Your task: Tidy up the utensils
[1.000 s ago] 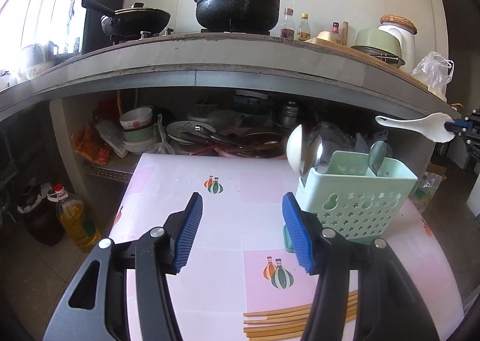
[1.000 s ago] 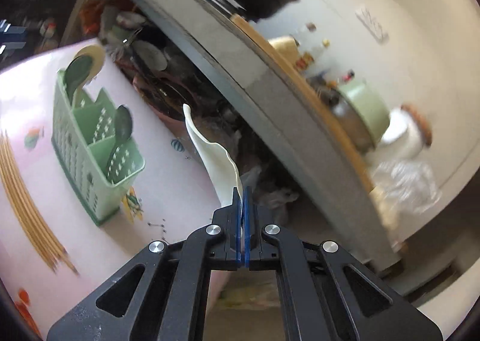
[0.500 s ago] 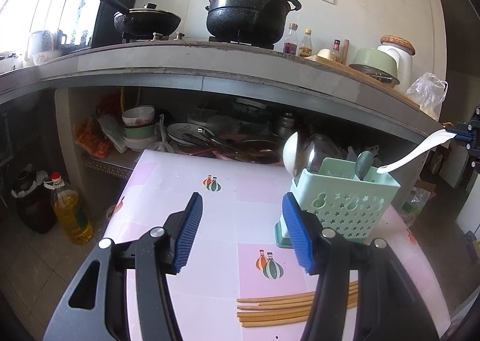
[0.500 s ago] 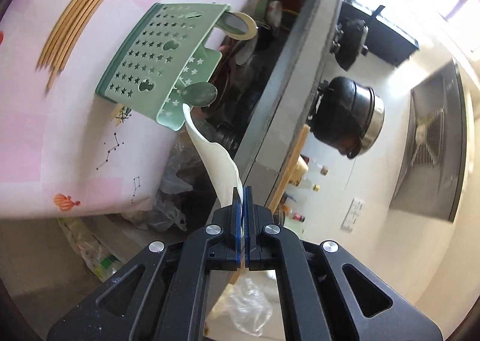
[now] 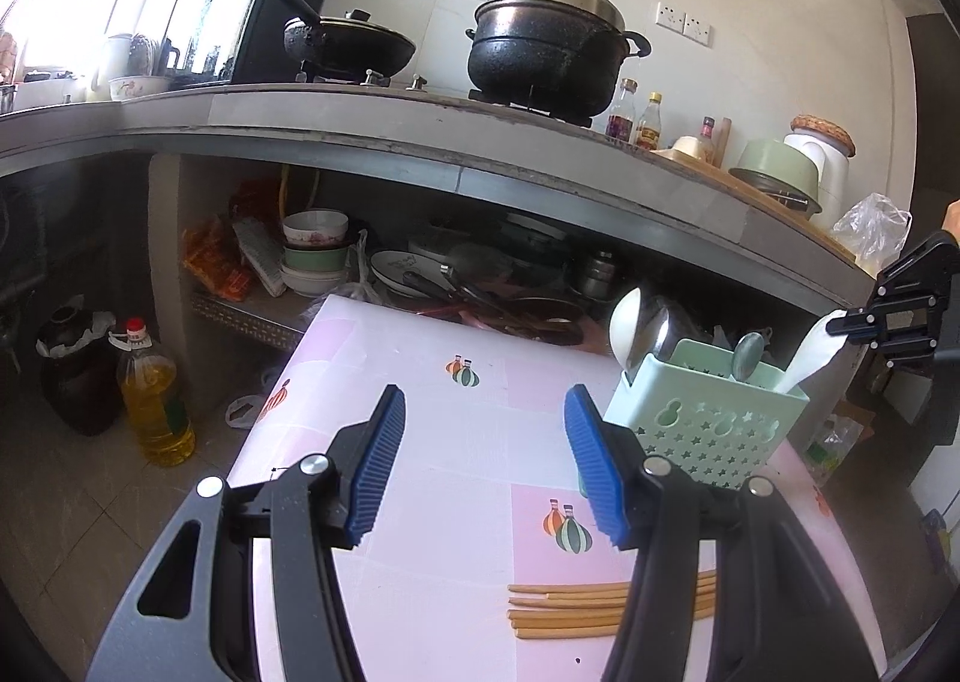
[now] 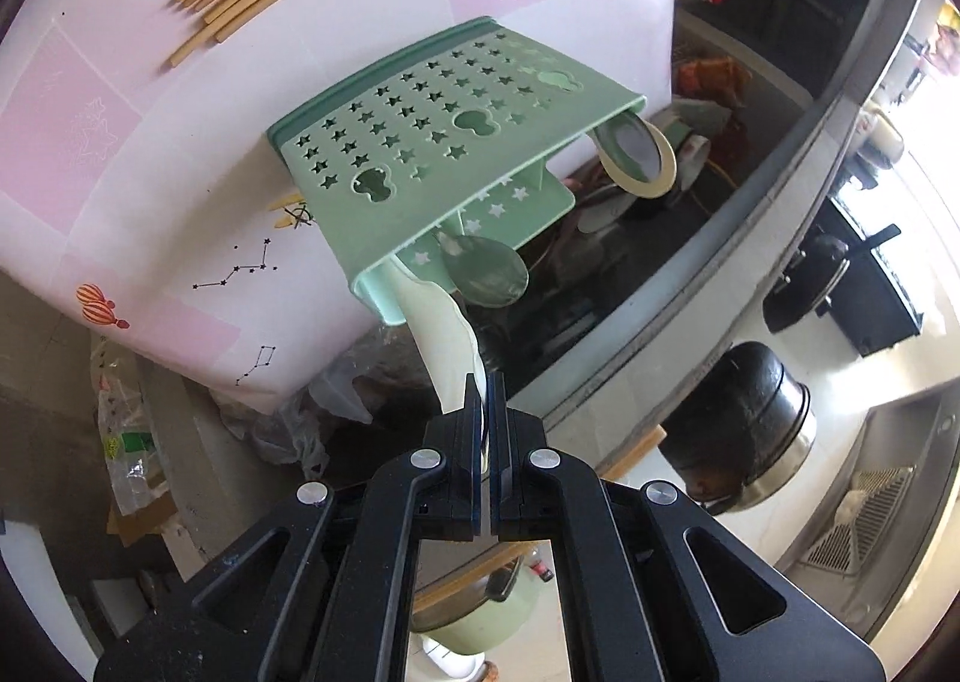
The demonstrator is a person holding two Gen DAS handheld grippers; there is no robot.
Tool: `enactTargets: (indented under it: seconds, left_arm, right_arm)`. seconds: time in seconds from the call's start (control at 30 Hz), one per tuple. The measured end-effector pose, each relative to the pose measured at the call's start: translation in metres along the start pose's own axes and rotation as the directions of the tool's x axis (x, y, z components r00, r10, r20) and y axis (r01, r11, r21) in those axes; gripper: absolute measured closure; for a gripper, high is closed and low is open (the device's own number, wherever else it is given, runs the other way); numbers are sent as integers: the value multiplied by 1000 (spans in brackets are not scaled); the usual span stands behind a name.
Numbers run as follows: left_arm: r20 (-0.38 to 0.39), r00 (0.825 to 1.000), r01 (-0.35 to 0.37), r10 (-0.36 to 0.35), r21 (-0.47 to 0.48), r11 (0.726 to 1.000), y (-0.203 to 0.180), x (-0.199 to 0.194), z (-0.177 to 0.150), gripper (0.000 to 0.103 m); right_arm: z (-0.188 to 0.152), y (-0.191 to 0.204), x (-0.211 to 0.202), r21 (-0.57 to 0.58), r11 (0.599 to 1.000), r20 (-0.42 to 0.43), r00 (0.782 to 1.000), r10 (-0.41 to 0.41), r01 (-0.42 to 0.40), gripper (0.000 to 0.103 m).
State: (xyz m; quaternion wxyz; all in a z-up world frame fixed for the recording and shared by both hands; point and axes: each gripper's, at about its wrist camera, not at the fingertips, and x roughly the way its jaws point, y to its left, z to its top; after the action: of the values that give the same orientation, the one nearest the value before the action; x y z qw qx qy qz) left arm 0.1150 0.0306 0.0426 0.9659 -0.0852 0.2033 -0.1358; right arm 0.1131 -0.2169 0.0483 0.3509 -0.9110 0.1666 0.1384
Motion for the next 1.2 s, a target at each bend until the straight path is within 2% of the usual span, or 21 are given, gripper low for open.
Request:
enactTargets:
  seconds: [0.07,0.13,0.2,0.23,0.37,0.5,0.6,0.67,0.7,0.73,0.8,0.83,0.87,0.9,0.93,0.97,1.0,1.03,1.1,1.13,1.2]
  left_arm:
    - [3,1000,0,0,-5,1000,2,-2,-1,49]
    - [3,1000,0,0,-8,1000,3,-4,-2,49]
    - [3,1000,-2,2,-7,1000,4,-6,-2,49]
    - [3,1000,-4,4,-6,1000,4,-5,-2,49]
    - [-6,1000,-7,7,-8,1000,6,-4,-3,49]
    - [-21,1000,0,0,1,1000,6,-2,-5,49]
    - [-41,999,8,-8,19,1000,3,1,-6,49]
    - [-68,998,21,-19,35,999,1,5,-9,49]
    - [-83,996,31,-28,43,999,-1,7,-10,49]
    - [-103,994,44,-39,54,998,-3,8,-12,49]
    - [-148,986,84,-73,73,994,-9,11,-16,49]
    - [-178,979,116,-101,75,991,-12,13,-18,49]
    - [-211,969,148,-130,72,986,-16,14,-21,49]
    - [-248,955,185,-164,64,981,-20,15,-24,49]
    - [-282,939,221,-198,52,974,-24,17,-29,49]
    - [-315,920,258,-233,38,965,-29,19,-34,49]
    - [-353,898,288,-263,22,957,-34,21,-40,49]
    - [-392,875,312,-286,4,950,-40,23,-46,49]
    - [-464,821,355,-332,-40,934,-51,28,-59,49]
    - [-481,803,366,-352,-67,928,-56,29,-66,50]
    - [-521,758,381,-391,-133,915,-61,36,-78,54]
  right_arm:
    - [6,3,8,-24,1000,5,1000,11,-11,102]
    - [9,7,14,-54,998,10,1000,-10,10,91]
    - [8,11,18,-66,998,-2,1000,-6,6,53]
    - [7,11,18,-67,998,-3,1000,-14,14,49]
    - [-5,7,12,-14,998,-44,997,-64,63,45]
    - [-32,-14,-6,214,969,-141,986,-93,122,41]
    - [-56,-21,-29,392,898,-250,963,-104,199,41]
    - [-65,-20,-51,525,816,-311,947,-79,241,41]
    - [-67,-20,-62,599,759,-328,943,-55,253,41]
    - [-68,-20,-75,689,680,-326,945,-18,251,41]
    - [-66,-20,-101,879,439,-239,969,70,185,41]
    - [-64,-17,-110,953,277,-156,982,109,121,41]
    - [-63,-12,-114,995,91,-53,989,136,41,41]
    - [-60,-5,-113,995,-87,66,987,149,-53,41]
    - [-53,6,-107,951,-265,200,969,143,-157,42]
    - [-43,17,-96,886,-402,307,942,133,-232,43]
    - [-30,29,-82,820,-504,381,916,124,-273,47]
    - [-17,37,-68,760,-579,435,893,115,-296,51]
    - [2,47,-38,641,-680,551,830,83,-357,61]
    - [8,47,-26,609,-701,576,814,69,-371,63]
    - [17,42,-2,578,-708,612,789,48,-406,65]
